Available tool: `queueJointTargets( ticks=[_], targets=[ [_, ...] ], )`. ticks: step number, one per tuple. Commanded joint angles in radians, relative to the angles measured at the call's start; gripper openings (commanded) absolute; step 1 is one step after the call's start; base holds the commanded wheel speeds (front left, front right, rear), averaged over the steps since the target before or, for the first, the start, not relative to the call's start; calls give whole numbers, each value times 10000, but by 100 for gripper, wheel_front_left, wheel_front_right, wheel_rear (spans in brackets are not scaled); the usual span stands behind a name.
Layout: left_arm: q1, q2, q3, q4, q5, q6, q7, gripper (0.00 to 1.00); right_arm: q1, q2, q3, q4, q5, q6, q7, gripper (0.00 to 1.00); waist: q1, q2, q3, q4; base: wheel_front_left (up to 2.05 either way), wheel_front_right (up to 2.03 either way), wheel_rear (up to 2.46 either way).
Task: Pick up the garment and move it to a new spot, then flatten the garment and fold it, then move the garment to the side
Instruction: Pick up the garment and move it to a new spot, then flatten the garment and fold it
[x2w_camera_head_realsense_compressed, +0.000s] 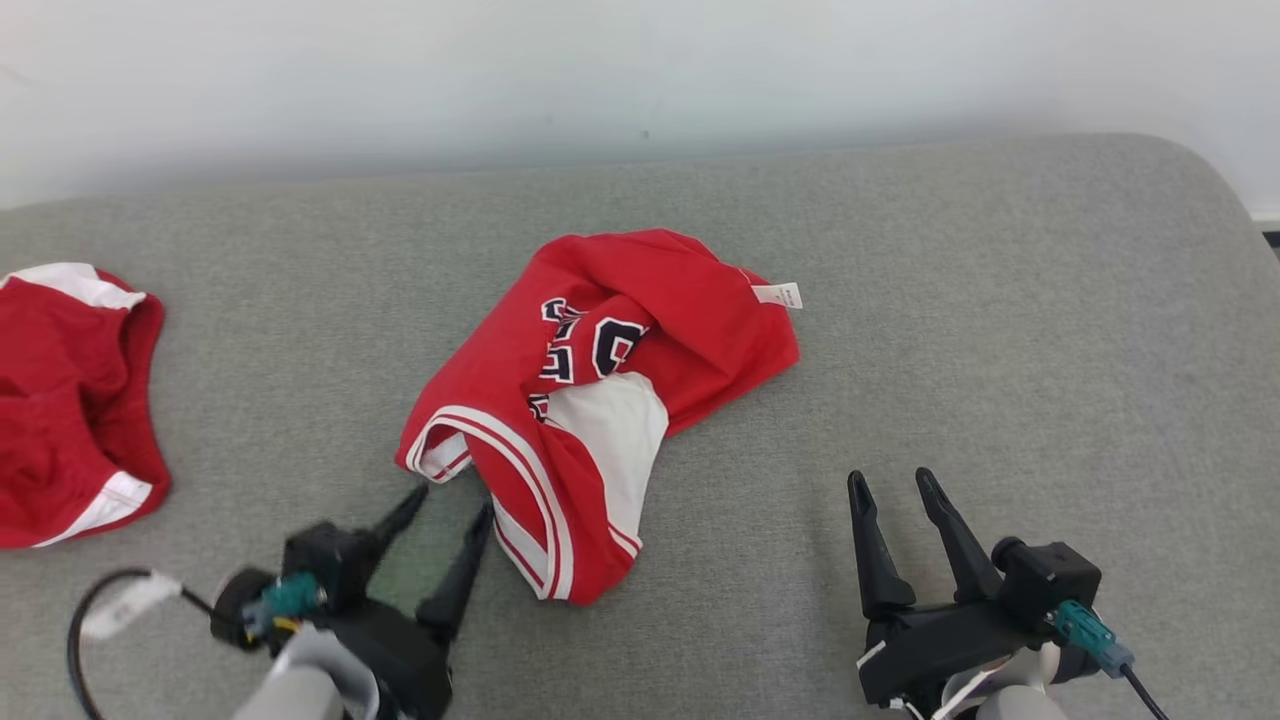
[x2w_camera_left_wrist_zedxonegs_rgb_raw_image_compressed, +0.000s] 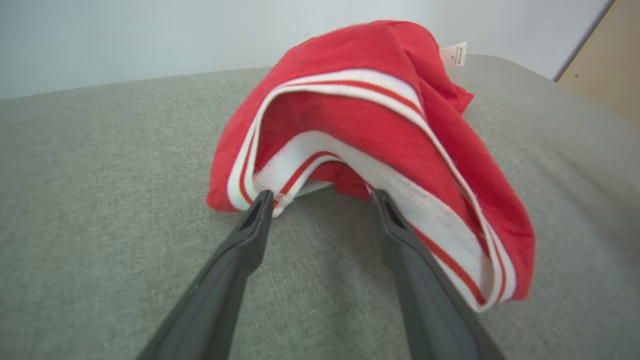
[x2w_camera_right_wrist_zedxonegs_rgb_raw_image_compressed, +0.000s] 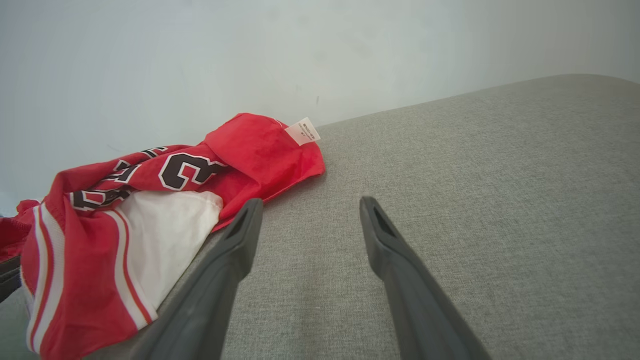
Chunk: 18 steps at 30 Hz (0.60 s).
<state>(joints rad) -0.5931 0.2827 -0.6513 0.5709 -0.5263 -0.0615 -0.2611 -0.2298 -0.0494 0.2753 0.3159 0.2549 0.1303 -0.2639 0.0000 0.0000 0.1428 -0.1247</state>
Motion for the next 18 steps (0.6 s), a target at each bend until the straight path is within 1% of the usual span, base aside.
queueJointTargets(
  ticks=[1,4,5,11,14,18],
  targets=[
    [688,30,131,-414,148,141,-45,100,144,-13,-14,-1,-8,8,-14,100,0,0,-122,168,0,0,0],
    [1533,-18,313,-1534,439,350,-45,100,240,-22,-141,-46,-91,8,-14,100,0,0,-116,313,0,0,0],
    [1533,-18,313,-1534,439,350,-45,100,240,-22,-141,-46,-91,8,-14,100,0,0,-116,313,0,0,0],
    [2219,-56,225,-2695,638,523,-46,100,260,-21,-178,-4,-169,8,-14,100,0,0,-86,356,0,0,0],
    [2438,-62,69,-2854,566,440,8,100,212,-16,-126,-10,-130,8,-14,100,0,0,-23,277,0,0,0],
    [2401,-114,-101,-2700,635,377,75,100,85,-22,-86,8,-43,8,-14,100,0,0,49,72,0,0,0]
  ],
)
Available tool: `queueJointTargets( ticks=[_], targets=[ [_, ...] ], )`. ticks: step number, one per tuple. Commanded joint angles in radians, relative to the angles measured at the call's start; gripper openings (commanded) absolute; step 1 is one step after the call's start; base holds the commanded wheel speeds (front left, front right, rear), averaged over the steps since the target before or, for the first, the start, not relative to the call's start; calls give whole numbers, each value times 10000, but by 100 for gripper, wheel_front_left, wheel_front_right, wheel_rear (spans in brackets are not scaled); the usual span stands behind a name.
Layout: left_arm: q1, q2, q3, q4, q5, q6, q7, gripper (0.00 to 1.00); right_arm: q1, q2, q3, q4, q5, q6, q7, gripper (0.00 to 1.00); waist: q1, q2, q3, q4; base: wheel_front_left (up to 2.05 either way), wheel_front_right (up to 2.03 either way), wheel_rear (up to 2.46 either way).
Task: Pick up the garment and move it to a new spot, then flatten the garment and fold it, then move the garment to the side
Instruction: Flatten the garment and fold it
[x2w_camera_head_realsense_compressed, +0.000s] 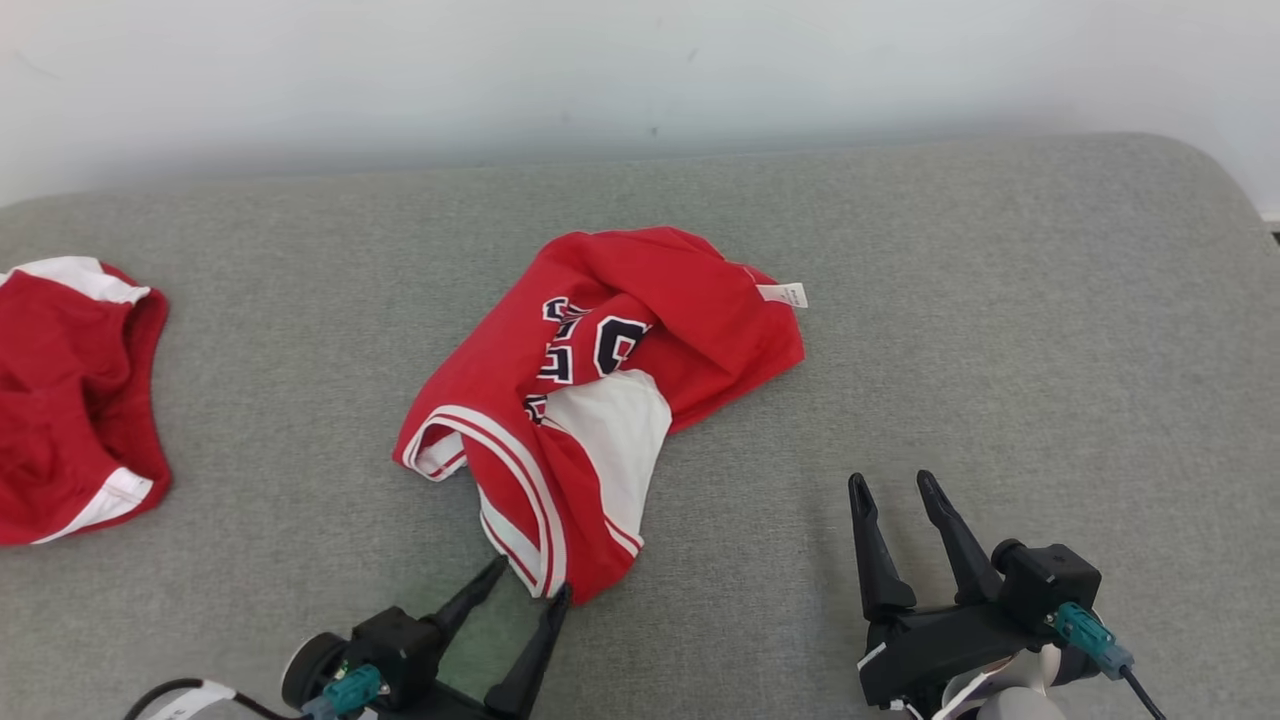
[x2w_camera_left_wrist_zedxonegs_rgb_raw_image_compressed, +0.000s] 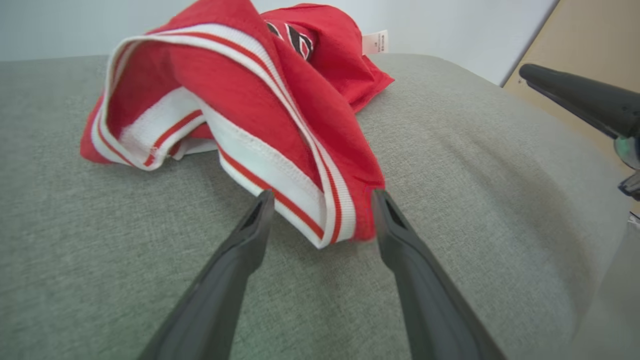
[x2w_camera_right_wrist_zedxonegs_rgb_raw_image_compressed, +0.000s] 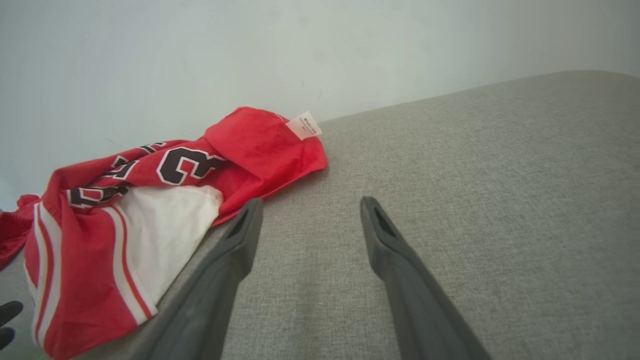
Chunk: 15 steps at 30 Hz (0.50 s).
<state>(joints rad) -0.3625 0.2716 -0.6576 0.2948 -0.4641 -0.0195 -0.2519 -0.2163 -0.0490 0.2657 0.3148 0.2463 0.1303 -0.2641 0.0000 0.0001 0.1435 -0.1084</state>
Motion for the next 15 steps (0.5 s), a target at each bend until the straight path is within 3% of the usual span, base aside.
queueJointTargets(
  ticks=[1,9,10,11,12,15],
  targets=[
    [39,-16,-85,94,55,-44,-17,100,-73,-21,37,23,59,8,-12,100,0,-1,59,-148,0,0,0],
    [-385,-232,-317,964,25,-301,51,100,-149,-20,50,53,109,8,-12,100,0,-1,143,-566,0,0,0],
    [-451,-297,-259,1071,-26,-295,21,58,-134,-20,42,56,100,8,-12,100,0,-1,125,-591,0,0,0],
    [-518,-333,-208,1158,-25,-298,-8,5,-115,-20,17,62,82,8,-12,100,0,-1,107,-599,0,0,0],
    [-556,-358,-184,1208,-6,-313,-35,0,-89,-20,-21,69,59,8,-12,100,0,-1,78,-586,0,0,0],
    [-594,-337,-34,1263,-4,-255,-77,0,49,-18,-136,84,-24,8,-12,100,0,-1,-30,-435,0,0,0]
  ],
)
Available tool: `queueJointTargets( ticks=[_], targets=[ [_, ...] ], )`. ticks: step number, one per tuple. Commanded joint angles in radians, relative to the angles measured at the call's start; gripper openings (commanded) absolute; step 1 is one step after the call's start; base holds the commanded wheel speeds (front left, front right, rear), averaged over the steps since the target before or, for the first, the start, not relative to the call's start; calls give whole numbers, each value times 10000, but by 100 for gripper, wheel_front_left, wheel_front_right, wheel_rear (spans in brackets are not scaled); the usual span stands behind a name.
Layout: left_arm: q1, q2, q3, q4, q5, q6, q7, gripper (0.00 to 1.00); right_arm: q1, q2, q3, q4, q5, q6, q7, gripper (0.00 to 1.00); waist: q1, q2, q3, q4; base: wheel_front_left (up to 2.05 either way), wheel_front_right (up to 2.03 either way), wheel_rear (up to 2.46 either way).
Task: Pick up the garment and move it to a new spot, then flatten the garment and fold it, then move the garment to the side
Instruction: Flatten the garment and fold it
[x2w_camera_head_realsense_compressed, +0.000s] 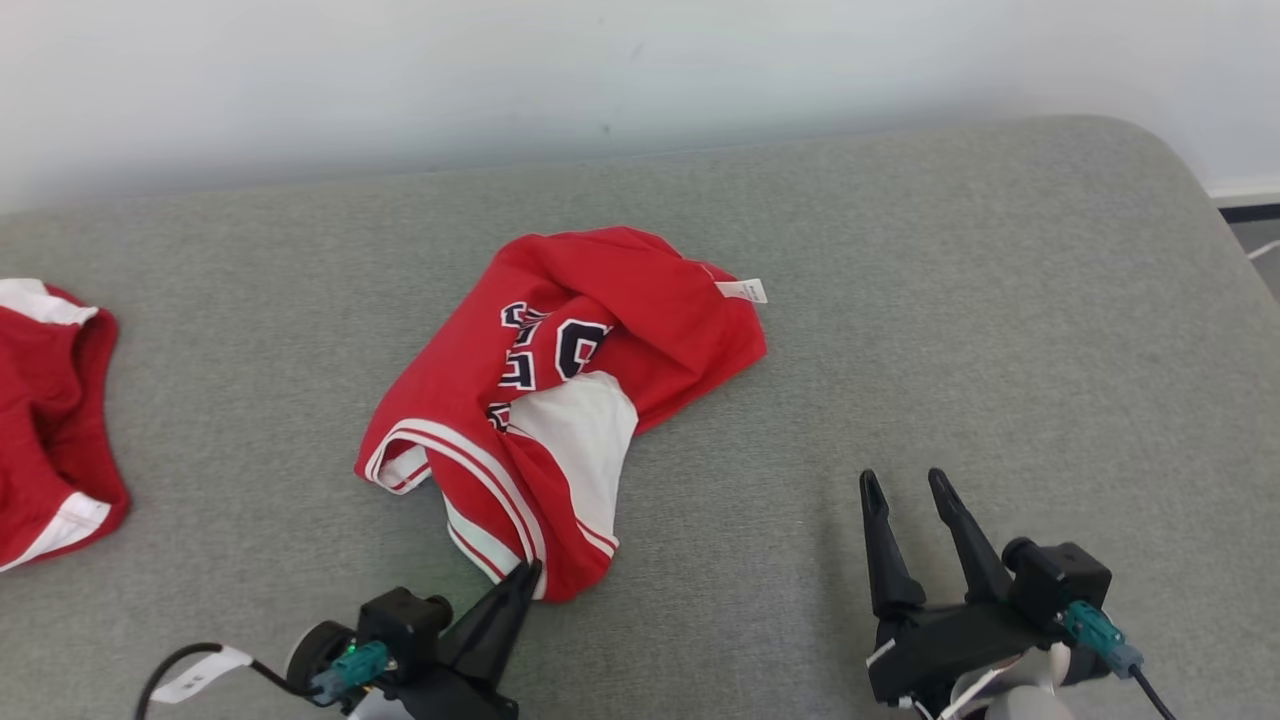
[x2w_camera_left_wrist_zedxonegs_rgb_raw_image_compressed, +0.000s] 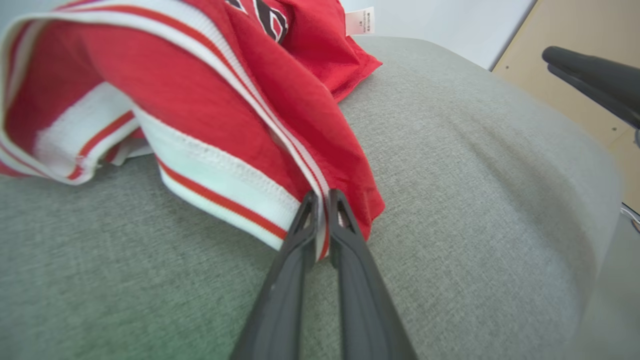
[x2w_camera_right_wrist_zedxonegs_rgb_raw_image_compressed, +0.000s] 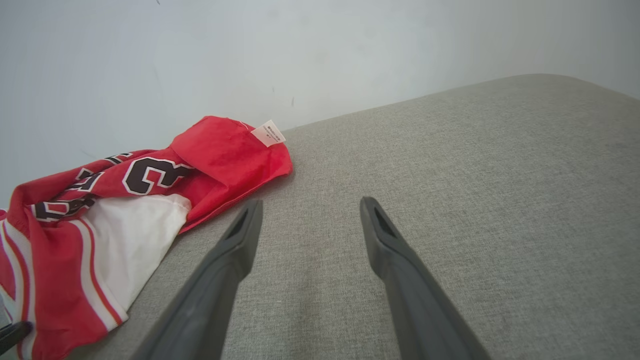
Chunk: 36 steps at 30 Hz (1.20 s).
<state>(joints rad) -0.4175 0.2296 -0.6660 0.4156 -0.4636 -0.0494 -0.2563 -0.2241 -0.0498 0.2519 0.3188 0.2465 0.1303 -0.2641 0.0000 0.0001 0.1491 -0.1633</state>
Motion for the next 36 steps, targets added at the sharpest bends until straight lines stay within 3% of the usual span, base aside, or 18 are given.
queueJointTargets(
  ticks=[1,5,16,23,30,31,32,36],
  targets=[
    [-1,95,133,9,-45,52,-56,0,144,-8,8,61,-35,8,-12,100,0,-1,-129,184,0,0,0],
    [394,298,478,-314,-141,206,-94,0,377,-15,-12,79,3,8,-12,100,0,-1,-388,606,0,0,0],
    [1737,1660,1425,-2360,-483,877,307,0,740,-14,56,182,85,8,-12,100,0,-1,-902,1718,0,0,0],
    [2411,2338,1956,-3380,-741,1419,675,0,688,-15,104,241,34,8,-8,100,0,-1,-850,1777,0,0,0],
    [2551,2470,2203,-3363,-774,1709,582,0,602,-14,104,293,-28,8,68,100,0,-1,-825,1629,0,0,0],
    [2520,2423,2218,-3307,-722,1763,526,30,598,-14,88,287,-37,8,77,100,0,-1,-821,1617,0,0,0],
    [2486,2405,2198,-3251,-587,1825,454,100,596,-14,77,280,-48,8,88,100,0,-1,-814,1609,0,0,0],
    [2559,2136,2276,-3179,-336,2177,166,100,583,-14,22,223,-77,8,99,100,0,-1,-732,1614,0,0,0]
  ],
)
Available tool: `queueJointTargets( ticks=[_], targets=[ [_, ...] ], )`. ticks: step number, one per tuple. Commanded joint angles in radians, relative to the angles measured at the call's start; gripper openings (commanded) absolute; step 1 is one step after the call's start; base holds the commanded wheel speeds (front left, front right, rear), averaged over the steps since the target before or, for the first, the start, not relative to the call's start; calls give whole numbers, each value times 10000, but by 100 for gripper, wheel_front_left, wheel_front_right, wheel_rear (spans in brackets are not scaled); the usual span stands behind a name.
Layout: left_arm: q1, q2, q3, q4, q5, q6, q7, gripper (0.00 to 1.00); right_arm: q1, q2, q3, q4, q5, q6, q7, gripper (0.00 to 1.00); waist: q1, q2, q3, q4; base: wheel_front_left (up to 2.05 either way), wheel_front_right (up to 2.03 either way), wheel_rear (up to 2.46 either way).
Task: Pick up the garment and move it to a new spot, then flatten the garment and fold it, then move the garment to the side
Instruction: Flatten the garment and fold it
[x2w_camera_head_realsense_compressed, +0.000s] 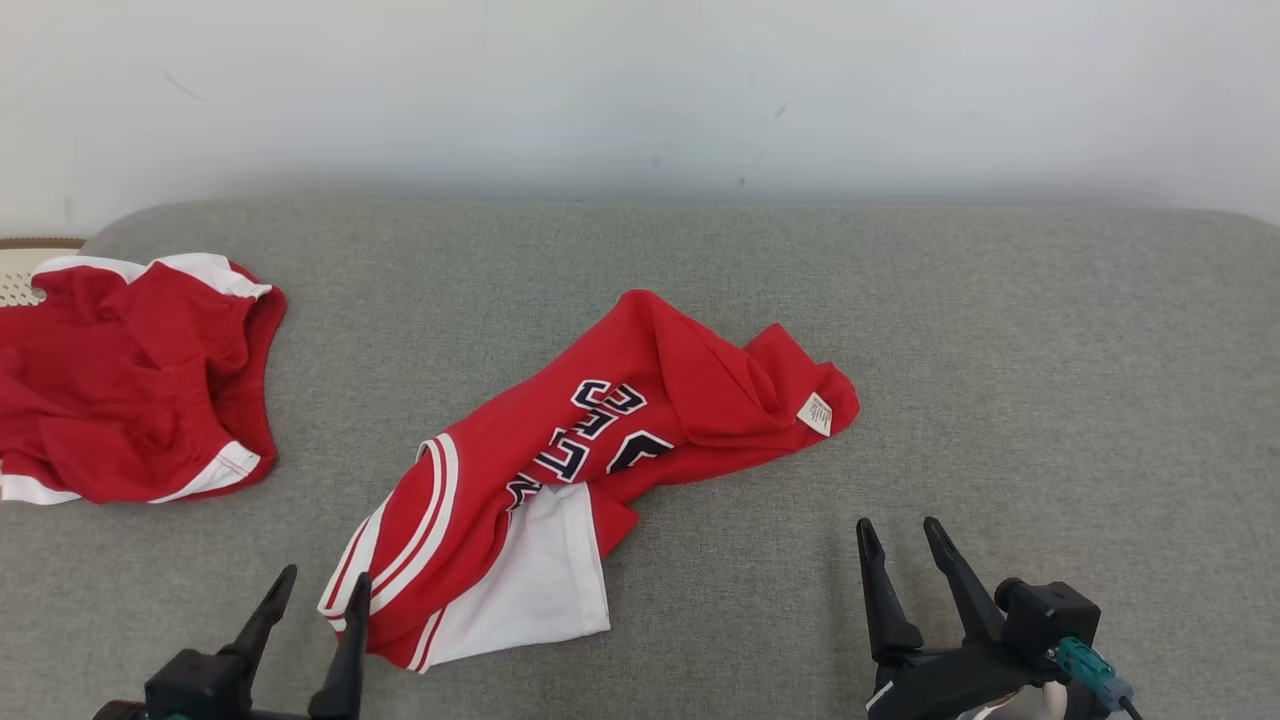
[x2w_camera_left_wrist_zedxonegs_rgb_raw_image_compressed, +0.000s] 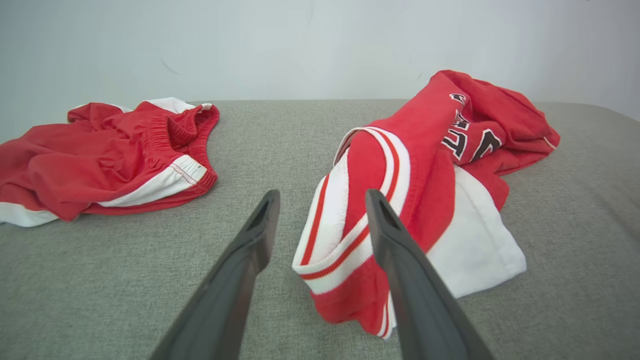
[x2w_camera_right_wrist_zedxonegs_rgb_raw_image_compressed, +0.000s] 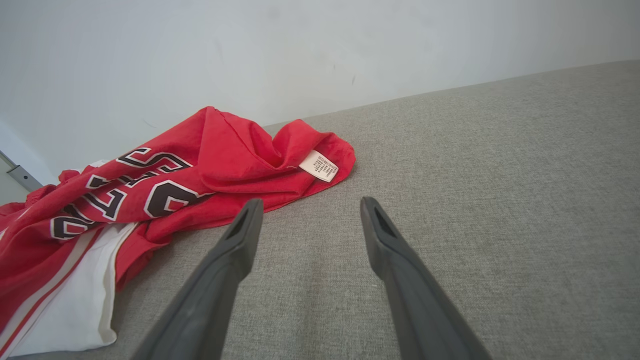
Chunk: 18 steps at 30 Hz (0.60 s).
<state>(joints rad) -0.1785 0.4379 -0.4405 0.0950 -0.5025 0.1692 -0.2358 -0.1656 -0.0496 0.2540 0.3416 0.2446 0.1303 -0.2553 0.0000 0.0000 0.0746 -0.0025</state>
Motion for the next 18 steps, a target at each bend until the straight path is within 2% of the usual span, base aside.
queueJointTargets(
  ticks=[1,6,10,18],
  targets=[
    [228,-23,39,-30,125,93,-101,100,11,-14,-19,-22,-61,8,9,100,0,0,35,20,0,0,0],
    [323,-429,-205,-648,679,173,-265,100,81,-17,-148,-60,-94,8,3,100,0,0,120,159,0,0,0],
    [110,-781,-741,-679,882,-239,-293,100,13,-14,-107,-71,-75,8,62,100,0,0,143,175,0,0,0],
    [-525,-1401,-1640,686,1023,-986,-270,100,-270,-16,87,-34,-7,8,58,100,0,0,292,-346,0,0,0]
  ],
)
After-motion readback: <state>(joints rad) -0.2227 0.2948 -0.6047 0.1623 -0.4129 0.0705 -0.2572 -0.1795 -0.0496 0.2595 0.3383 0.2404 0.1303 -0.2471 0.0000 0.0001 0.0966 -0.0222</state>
